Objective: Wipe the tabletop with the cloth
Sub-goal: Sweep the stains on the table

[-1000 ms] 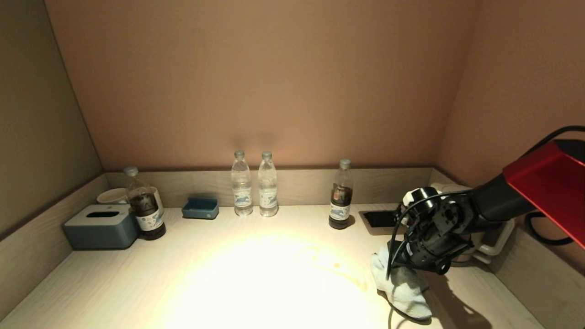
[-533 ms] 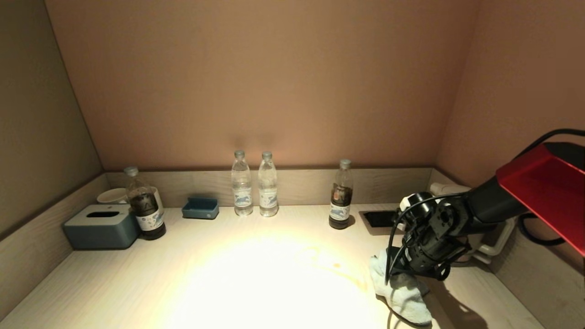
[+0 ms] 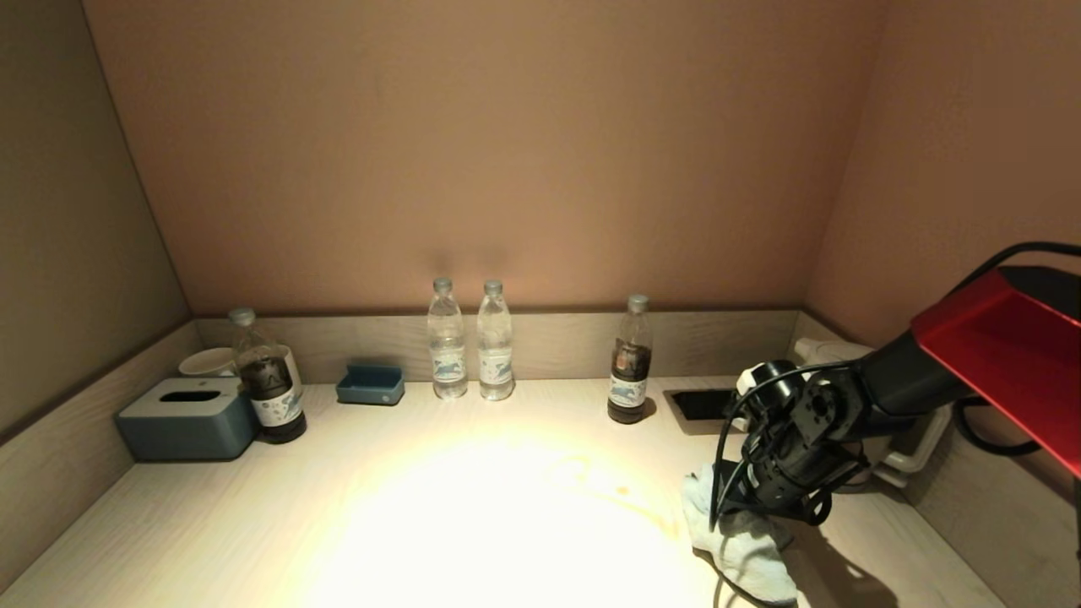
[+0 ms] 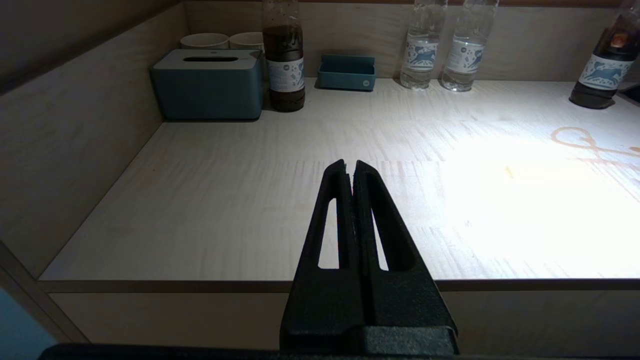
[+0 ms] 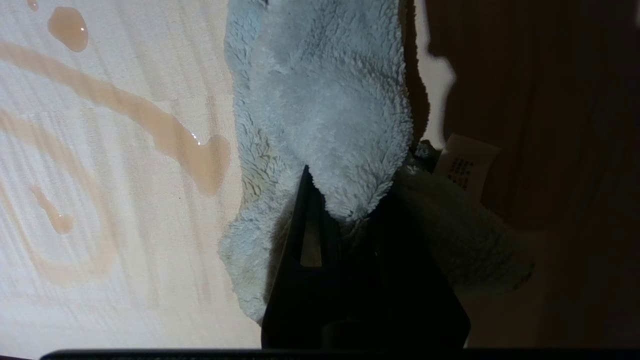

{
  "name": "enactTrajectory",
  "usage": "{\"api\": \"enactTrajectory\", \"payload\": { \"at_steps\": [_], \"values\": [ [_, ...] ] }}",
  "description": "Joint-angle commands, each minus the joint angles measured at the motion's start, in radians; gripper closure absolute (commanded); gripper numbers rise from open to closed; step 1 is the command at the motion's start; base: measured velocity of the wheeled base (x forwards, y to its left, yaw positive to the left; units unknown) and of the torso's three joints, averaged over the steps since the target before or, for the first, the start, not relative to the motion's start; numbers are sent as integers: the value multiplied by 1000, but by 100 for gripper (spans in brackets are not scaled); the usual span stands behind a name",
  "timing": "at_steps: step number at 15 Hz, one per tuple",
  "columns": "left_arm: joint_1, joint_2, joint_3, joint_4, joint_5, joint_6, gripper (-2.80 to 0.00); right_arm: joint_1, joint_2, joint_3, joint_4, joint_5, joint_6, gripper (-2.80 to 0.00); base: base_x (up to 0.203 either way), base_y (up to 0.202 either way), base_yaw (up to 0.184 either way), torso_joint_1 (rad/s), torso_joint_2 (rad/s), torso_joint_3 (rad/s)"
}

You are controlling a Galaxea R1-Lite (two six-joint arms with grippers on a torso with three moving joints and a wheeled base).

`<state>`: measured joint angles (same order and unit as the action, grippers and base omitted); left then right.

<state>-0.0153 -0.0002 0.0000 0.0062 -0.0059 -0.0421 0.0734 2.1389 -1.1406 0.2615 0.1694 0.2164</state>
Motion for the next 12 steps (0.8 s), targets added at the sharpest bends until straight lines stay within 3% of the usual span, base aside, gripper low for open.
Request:
{"api": "enactTrajectory", "payload": {
  "at_steps": [1, 12],
  "values": [
    [0, 0, 0, 0, 0, -1, 0, 2, -10, 1, 5, -1, 0, 0, 0, 0, 0, 0, 0, 0],
    [0, 0, 0, 0, 0, -1, 0, 112, -25, 13, 43, -11, -3, 0, 0, 0, 0, 0, 0, 0]
  ]
}}
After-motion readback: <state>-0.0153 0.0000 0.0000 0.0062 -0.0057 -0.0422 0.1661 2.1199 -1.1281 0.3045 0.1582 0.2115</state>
